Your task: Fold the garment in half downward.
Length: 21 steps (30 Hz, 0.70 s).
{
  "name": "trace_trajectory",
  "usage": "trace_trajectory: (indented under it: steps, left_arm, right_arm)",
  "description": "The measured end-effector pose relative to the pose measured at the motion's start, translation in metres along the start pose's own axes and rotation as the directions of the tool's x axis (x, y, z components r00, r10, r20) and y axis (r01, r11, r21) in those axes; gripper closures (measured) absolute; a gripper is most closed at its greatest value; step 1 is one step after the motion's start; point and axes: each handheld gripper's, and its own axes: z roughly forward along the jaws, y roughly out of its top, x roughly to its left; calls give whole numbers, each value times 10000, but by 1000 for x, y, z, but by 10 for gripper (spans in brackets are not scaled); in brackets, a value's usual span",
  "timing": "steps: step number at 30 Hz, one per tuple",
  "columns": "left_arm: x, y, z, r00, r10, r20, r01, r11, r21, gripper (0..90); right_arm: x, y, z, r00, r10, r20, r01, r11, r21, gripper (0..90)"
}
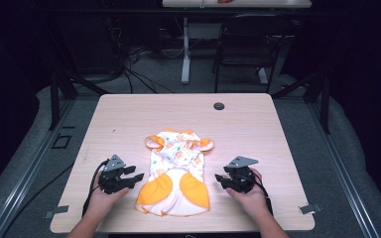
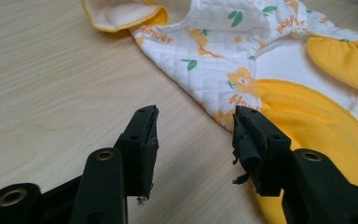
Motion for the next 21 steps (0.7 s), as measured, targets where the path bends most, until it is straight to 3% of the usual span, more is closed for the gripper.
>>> trace_trajectory:
  steps: [2,6,11,12,15,16,21]
  left_arm:
    - [0,0,2,10000,-6,-51,6,10000,85,544]
    - [4,2,7,9997,-235,46,234,9995,212,621]
    - [3,11,16,9999,-98,103,95,9996,279,692]
    - [1,15,21,9997,-28,228,23,9997,230,703]
    - [-1,19,27,9990,-145,416,133,9995,287,747]
    - [-4,25,32,9993,128,338,-138,9995,293,758]
    - [-9,31,45,9985,95,535,-108,9996,244,807]
  right_arm:
    - [1,1,1,9999,-73,-82,73,10000,24,537]
    - [0,4,7,9989,224,-400,-224,9997,-8,591]
    - [2,13,14,9987,-42,-501,52,9998,192,665]
    - [5,18,17,9980,-64,-633,76,9998,195,715]
    - [14,26,26,9963,-487,-703,515,9980,380,773]
    - [17,29,28,9949,-688,-742,721,9965,421,787]
    - [30,37,41,9895,-1045,-1001,1097,9928,477,802]
